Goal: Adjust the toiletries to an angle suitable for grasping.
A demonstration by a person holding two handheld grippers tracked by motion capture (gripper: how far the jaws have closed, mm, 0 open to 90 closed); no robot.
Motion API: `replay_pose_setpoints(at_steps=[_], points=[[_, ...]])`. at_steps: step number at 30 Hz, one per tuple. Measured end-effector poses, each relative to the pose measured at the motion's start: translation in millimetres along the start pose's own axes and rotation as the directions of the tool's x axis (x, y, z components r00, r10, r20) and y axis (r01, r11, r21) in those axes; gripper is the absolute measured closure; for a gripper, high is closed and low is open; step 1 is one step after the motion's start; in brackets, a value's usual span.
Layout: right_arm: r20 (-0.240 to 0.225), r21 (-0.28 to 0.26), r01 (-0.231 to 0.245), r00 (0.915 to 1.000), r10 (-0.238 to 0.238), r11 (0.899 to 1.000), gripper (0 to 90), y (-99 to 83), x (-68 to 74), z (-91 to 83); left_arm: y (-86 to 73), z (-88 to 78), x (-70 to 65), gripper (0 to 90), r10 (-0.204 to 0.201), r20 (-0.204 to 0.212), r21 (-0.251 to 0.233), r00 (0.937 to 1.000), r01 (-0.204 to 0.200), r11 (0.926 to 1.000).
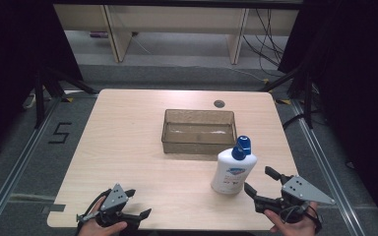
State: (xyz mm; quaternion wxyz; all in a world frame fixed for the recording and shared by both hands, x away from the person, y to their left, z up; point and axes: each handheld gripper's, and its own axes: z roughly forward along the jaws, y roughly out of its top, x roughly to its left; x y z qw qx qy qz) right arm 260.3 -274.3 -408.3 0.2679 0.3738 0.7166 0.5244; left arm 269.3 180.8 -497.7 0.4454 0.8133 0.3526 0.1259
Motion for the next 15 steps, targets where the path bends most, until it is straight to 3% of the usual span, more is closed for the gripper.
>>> replay_pose_setpoints(at_steps=[1, 2, 5, 6, 8, 10, 13, 15], points=[[-0.007, -0.01, -0.016, 0.9999, 0.016, 1.0, 16.5, 0.9, 1.5, 0.9, 0.3, -0.2, -0.8, 14.9, -0.012, -0.003, 0.002, 0.9999, 0.012, 0.9999], [0.001, -0.004, 0.001, 1.0, -0.001, 1.0, 16.6, 2.7, 0.7, 0.2, 0.2, 0.3, -1.1, 14.9, -0.02, -0.002, -0.006, 0.9998, 0.02, 0.9998], [0.008, -0.02, 0.019, 0.9998, -0.019, 1.0, 16.7, 7.2, 0.3, 1.5, 0.1, 0.4, -0.9, 14.9, -0.02, -0.002, -0.006, 0.9998, 0.02, 0.9998], [-0.003, -0.007, -0.01, 1.0, 0.01, 1.0, 16.8, 8.8, 2.7, 1.1, 0.1, 0.3, -0.8, 14.9, -0.02, -0.002, -0.005, 0.9998, 0.02, 0.9998], [-0.002, -0.012, 0.024, 0.9997, -0.024, 1.0, 17.3, 12.9, 1.0, 2.0, 0.3, -0.6, -0.4, 14.9, -0.016, -0.009, -0.002, 0.9998, 0.016, 0.9999], [-0.002, -0.028, 0.013, 0.9999, -0.014, 1.0, 17.3, 16.5, 0.7, 3.3, 0.3, -0.7, -0.2, 14.9, -0.016, -0.009, -0.003, 0.9998, 0.016, 0.9999], [-0.01, -0.046, 0.013, 0.9999, -0.013, 0.999, 17.6, 24.3, -0.5, 3.9, 0.4, -1.3, 2.5, 14.9, 0.01, -0.006, 0.014, 0.9999, -0.01, 0.9999], [-0.017, -0.053, 0.024, 0.9996, -0.025, 0.998, 17.9, 29.9, -1.2, 4.8, 0.5, -0.8, 0.5, 14.9, -0.008, -0.007, -0.002, 0.9999, 0.007, 1.0]])
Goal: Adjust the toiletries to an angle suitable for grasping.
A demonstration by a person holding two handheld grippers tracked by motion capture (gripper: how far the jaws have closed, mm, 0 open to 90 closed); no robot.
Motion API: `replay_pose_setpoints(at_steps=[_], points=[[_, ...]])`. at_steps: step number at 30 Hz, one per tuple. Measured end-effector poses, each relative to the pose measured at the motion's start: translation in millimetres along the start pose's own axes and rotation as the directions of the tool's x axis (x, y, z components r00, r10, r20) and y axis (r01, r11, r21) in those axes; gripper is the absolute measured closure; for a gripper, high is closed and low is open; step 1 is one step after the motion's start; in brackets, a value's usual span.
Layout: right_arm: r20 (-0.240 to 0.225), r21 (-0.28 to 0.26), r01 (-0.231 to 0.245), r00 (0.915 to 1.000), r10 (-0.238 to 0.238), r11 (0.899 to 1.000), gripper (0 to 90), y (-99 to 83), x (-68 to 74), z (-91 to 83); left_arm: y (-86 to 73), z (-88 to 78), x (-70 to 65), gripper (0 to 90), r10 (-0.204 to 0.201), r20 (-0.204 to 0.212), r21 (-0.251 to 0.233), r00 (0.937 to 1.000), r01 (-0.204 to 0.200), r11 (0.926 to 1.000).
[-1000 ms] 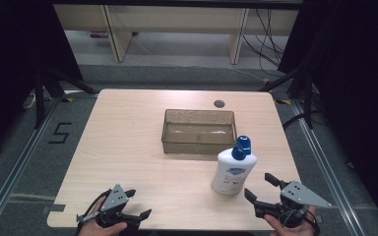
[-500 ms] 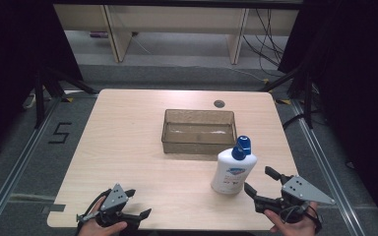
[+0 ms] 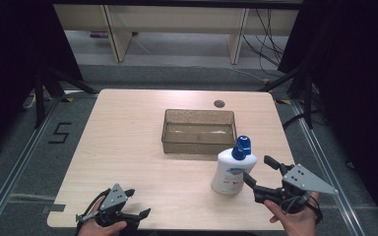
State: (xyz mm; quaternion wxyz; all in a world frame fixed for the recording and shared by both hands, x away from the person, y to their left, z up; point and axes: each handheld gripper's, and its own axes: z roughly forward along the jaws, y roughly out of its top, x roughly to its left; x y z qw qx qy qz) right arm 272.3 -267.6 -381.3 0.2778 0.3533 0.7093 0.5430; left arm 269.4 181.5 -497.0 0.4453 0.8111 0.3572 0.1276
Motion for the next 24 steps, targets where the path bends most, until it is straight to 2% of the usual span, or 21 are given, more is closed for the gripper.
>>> replay_pose_setpoints(at_steps=[2, 6, 8, 9, 10, 11, 12, 13, 16, 17, 19, 20, 23, 24], points=[[0.001, -0.007, 0.015, 0.9999, -0.014, 1.0, 18.5, 4.9, 0.2, 1.6, -0.1, 0.1, 0.6, 14.9, -0.003, 0.006, -0.001, 1.0, 0.003, 1.0], [-0.019, -0.014, -0.005, 0.9998, 0.004, 1.0, 19.1, 10.3, 1.2, 6.2, -0.1, -0.1, 0.3, 14.9, -0.001, 0.0, 0.001, 1.0, 0.001, 1.0], [-0.013, -0.015, -0.011, 0.9999, 0.011, 1.0, 19.2, 11.8, 2.4, 8.2, 0.3, -0.9, 1.7, 14.9, 0.018, 0.0, 0.015, 0.9998, -0.018, 0.9997], [-0.016, -0.017, 0.014, 0.9998, -0.014, 1.0, 19.5, 13.0, 0.7, 9.7, 0.1, -0.5, 1.6, 14.9, 0.018, -0.004, 0.014, 0.9998, -0.018, 0.9997], [-0.02, -0.012, 0.003, 0.9998, -0.003, 1.0, 19.7, 13.7, 1.7, 10.3, -0.2, 0.7, 0.1, 14.9, -0.001, 0.002, -0.004, 1.0, 0.001, 1.0], [-0.026, -0.023, -0.001, 0.9997, 0.001, 1.0, 19.9, 14.8, 2.8, 13.1, -0.2, 0.5, 0.2, 14.9, 0.0, 0.003, -0.002, 1.0, 0.0, 1.0], [-0.03, -0.025, 0.002, 0.9995, -0.003, 1.0, 20.0, 15.8, 3.0, 14.2, -0.1, 0.0, 1.7, 14.9, 0.017, -0.005, 0.01, 0.9998, -0.017, 0.9998], [-0.024, -0.024, 0.017, 0.9996, -0.017, 1.0, 20.3, 18.1, 2.4, 15.6, 0.4, -0.8, 2.2, 14.9, 0.018, 0.009, 0.015, 0.9998, -0.018, 0.9997], [-0.02, -0.04, 0.024, 0.9995, -0.025, 0.999, 21.7, 23.7, 2.5, 20.1, 0.0, 0.0, 0.3, 14.9, 0.001, 0.002, 0.001, 1.0, -0.001, 1.0], [-0.013, -0.038, 0.031, 0.9994, -0.031, 0.999, 22.6, 25.4, 2.4, 20.9, 0.2, -0.7, 2.0, 14.9, 0.017, 0.008, 0.013, 0.9998, -0.018, 0.9998], [-0.014, -0.038, 0.03, 0.9994, -0.03, 0.999, 24.2, 27.8, 1.9, 23.6, 0.3, -0.8, 1.8, 14.9, 0.017, 0.006, 0.011, 0.9998, -0.017, 0.9998], [-0.015, -0.041, 0.032, 0.9994, -0.033, 0.999, 24.8, 28.7, 1.3, 25.1, 0.0, -0.1, 0.2, 14.9, 0.001, 0.003, 0.001, 1.0, -0.001, 1.0], [-0.03, -0.038, 0.009, 0.9995, -0.01, 0.999, 28.0, 29.6, 2.0, 29.9, 0.2, -0.6, 1.7, 14.9, 0.017, -0.003, 0.014, 0.9999, -0.017, 0.9998], [-0.024, -0.042, 0.032, 0.9992, -0.033, 0.999, 28.9, 30.0, 0.1, 31.7, 0.1, -0.3, 1.3, 14.9, 0.012, -0.003, 0.01, 0.9999, -0.012, 0.9999]])
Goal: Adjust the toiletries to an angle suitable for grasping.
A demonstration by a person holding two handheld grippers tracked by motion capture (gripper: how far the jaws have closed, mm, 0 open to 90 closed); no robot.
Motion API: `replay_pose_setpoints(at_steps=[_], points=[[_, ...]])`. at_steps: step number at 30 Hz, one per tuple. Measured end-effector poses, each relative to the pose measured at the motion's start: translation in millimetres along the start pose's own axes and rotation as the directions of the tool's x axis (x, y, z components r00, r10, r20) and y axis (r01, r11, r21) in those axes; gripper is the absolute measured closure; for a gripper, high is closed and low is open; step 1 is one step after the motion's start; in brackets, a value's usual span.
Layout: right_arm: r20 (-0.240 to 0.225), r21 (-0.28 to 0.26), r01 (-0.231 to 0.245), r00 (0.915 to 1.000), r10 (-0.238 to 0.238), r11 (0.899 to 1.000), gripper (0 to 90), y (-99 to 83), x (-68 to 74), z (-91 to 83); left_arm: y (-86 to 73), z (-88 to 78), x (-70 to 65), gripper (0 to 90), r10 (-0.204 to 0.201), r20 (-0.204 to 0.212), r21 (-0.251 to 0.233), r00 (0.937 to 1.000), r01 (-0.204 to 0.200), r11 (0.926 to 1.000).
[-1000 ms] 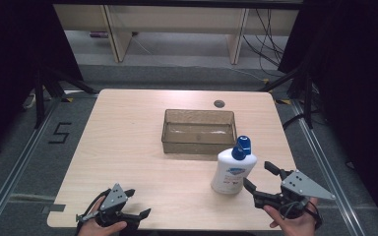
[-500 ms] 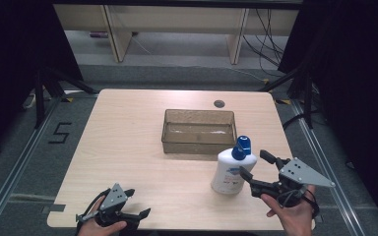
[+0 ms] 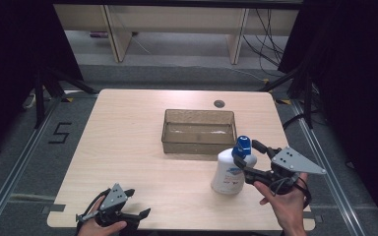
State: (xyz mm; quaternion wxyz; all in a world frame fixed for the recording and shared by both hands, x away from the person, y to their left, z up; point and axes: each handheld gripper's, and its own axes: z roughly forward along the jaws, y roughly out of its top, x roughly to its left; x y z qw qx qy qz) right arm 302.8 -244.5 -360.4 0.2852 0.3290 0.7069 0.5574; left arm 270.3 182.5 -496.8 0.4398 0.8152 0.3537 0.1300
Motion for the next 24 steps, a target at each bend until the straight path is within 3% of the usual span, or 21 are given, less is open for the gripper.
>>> replay_pose_setpoints(at_steps=[2, 3, 5, 7, 9, 13, 15, 17, 19, 21, 22, 24], points=[[-0.005, 0.001, -0.008, 1.0, 0.008, 1.0, 30.8, -0.1, -0.1, 2.6, -0.3, 1.0, -1.0, 14.9, -0.012, 0.007, -0.014, 0.9999, 0.012, 0.9998], [-0.007, -0.001, -0.002, 1.0, 0.002, 1.0, 32.0, -0.3, -0.6, 4.5, 0.0, -0.3, 0.6, 14.9, 0.008, 0.001, 0.007, 1.0, -0.008, 0.9999], [-0.014, -0.003, -0.019, 0.9997, 0.019, 1.0, 33.2, -0.4, -0.1, 6.9, 0.1, -0.6, 0.7, 14.9, 0.01, -0.002, 0.011, 0.9999, -0.01, 0.9999], [-0.012, -0.009, -0.018, 0.9998, 0.018, 1.0, 34.0, 0.6, -0.9, 8.1, -0.3, 1.1, -0.9, 14.9, -0.012, 0.009, -0.013, 0.9999, 0.012, 0.9998], [-0.007, -0.022, -0.008, 0.9999, 0.008, 1.0, 35.1, 1.7, -1.7, 9.7, 0.1, -0.1, 1.6, 14.9, 0.012, 0.01, 0.013, 0.9999, -0.012, 0.9998], [-0.017, -0.02, -0.021, 0.9996, 0.02, 1.0, 39.3, 3.3, 0.4, 13.0, -0.5, 1.9, -1.2, 14.9, -0.017, 0.016, -0.016, 0.9997, 0.018, 0.9997], [-0.021, -0.021, -0.021, 0.9996, 0.021, 1.0, 41.0, 3.7, 0.6, 15.4, 0.1, 0.0, 1.7, 14.9, 0.016, 0.008, 0.019, 0.9998, -0.016, 0.9997], [-0.022, -0.022, -0.011, 0.9997, 0.01, 1.0, 44.3, 3.9, -0.9, 17.8, -0.3, 0.8, -0.4, 14.9, -0.007, 0.008, -0.003, 0.9999, 0.007, 1.0], [-0.025, -0.02, -0.01, 0.9997, 0.01, 1.0, 47.1, 3.5, -1.5, 18.8, 0.0, 0.0, 1.8, 14.9, 0.012, 0.012, 0.017, 0.9999, -0.012, 0.9998], [-0.022, -0.024, -0.008, 0.9997, 0.007, 1.0, 50.4, 3.0, -2.2, 19.2, -0.3, 0.6, 1.0, 14.9, 0.005, 0.012, 0.01, 0.9999, -0.005, 0.9999], [-0.024, -0.026, -0.008, 0.9997, 0.008, 1.0, 51.1, 2.8, -2.3, 19.2, -0.7, 2.0, -1.4, 14.9, -0.02, 0.017, -0.017, 0.9997, 0.02, 0.9997], [-0.033, -0.032, -0.007, 0.9994, 0.006, 0.999, 55.2, 2.6, -2.8, 19.7, -0.4, 1.5, -0.3, 14.9, -0.013, 0.017, -0.004, 0.9998, 0.013, 0.9999]])
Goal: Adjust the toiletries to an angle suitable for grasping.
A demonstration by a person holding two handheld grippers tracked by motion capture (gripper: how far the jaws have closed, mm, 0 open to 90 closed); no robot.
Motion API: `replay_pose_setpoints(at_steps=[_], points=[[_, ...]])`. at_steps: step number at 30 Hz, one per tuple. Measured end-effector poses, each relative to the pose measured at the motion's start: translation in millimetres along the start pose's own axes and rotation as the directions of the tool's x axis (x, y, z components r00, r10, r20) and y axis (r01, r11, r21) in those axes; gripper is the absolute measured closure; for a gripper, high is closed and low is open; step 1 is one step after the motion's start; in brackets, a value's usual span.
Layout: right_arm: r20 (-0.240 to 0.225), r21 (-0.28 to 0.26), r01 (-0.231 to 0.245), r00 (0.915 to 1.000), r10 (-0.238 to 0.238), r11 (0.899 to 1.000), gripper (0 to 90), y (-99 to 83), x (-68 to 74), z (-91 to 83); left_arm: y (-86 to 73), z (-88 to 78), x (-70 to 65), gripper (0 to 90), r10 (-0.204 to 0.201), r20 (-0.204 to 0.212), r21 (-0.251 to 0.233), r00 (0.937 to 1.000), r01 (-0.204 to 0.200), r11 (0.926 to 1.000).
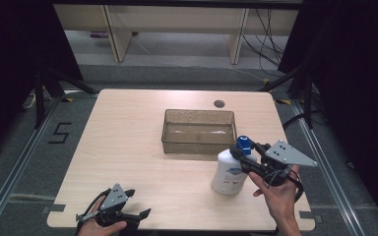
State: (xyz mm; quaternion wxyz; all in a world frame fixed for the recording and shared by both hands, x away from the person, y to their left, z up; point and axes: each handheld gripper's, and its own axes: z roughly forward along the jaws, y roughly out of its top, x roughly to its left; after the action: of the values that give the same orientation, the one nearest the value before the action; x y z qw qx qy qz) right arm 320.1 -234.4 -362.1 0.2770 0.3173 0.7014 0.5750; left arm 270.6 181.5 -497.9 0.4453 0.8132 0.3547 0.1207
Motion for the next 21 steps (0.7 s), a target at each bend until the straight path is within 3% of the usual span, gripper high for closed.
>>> replay_pose_setpoints(at_steps=[1, 2, 4, 6, 7, 13, 18, 21], points=[[-0.013, -0.002, -0.009, 0.9999, 0.009, 1.0, 57.9, -0.2, 0.9, -0.2, 0.2, -1.0, 1.7, 14.9, 0.021, -0.008, 0.018, 0.9998, -0.021, 0.9996], [-0.004, -0.007, 0.009, 1.0, -0.009, 1.0, 59.1, 0.0, 0.5, 0.0, -0.1, 0.1, -1.0, 14.9, -0.005, -0.004, -0.009, 1.0, 0.005, 0.9999], [-0.005, -0.003, 0.004, 1.0, -0.004, 1.0, 59.5, 0.3, 2.6, -0.1, 0.2, -1.4, 1.9, 14.9, 0.027, -0.013, 0.02, 0.9995, -0.027, 0.9994], [-0.002, -0.001, -0.01, 1.0, 0.01, 1.0, 59.9, 0.6, 4.5, -0.9, 0.0, -0.4, 0.1, 14.9, 0.003, -0.008, 0.0, 1.0, -0.003, 1.0], [0.007, -0.017, 0.006, 1.0, -0.006, 1.0, 61.0, 0.9, 4.3, -1.2, 0.0, -0.2, -0.6, 14.9, -0.004, -0.005, -0.006, 1.0, 0.004, 1.0], [0.025, -0.03, 0.002, 0.9997, -0.001, 1.0, 62.5, 1.9, 7.5, -2.4, 0.0, -0.3, -0.4, 14.9, -0.004, -0.003, -0.007, 1.0, 0.004, 1.0], [0.034, -0.011, 0.01, 0.9994, -0.009, 1.0, 62.5, 4.2, 7.6, -2.1, 0.5, -1.4, 2.1, 14.9, 0.028, -0.007, 0.022, 0.9996, -0.028, 0.9994], [0.023, -0.003, -0.007, 0.9997, 0.007, 1.0, 62.6, 5.7, 7.1, 0.0, 0.1, -0.8, 0.6, 15.0, 0.005, -0.001, 0.009, 1.0, -0.005, 0.9999]])
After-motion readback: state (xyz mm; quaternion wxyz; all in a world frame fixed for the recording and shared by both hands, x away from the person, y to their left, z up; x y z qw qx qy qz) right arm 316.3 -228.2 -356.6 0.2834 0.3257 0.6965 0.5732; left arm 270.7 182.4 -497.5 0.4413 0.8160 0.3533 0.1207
